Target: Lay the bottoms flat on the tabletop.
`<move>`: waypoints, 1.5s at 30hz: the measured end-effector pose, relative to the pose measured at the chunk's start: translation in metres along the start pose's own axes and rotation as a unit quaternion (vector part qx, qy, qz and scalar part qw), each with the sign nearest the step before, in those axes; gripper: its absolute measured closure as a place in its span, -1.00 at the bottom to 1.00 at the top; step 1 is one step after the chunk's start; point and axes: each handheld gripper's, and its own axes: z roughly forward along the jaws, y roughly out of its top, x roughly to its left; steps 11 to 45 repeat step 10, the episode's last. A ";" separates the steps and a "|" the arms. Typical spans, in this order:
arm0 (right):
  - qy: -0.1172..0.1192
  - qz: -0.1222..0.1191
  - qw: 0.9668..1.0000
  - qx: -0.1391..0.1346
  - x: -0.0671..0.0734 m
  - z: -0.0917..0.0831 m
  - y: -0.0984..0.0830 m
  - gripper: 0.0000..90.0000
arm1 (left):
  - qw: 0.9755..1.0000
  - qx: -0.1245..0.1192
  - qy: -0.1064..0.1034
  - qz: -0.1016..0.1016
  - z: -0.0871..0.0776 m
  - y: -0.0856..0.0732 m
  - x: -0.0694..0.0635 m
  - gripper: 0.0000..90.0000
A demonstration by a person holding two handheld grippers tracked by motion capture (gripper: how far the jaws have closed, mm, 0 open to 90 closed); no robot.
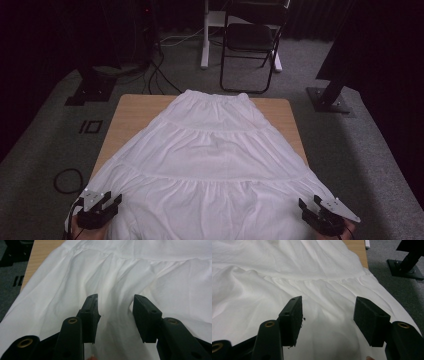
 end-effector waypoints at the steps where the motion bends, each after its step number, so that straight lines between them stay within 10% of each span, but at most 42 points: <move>1: -0.001 0.002 1.000 -0.002 0.001 -0.001 -0.001 -0.12 | 1.000 0.000 0.000 0.000 0.000 0.000 0.000 0.25; 45: -0.003 0.006 1.000 -0.002 0.002 -0.001 -0.006 -0.12 | 1.000 -0.009 -0.007 0.012 0.000 0.001 -0.006 0.22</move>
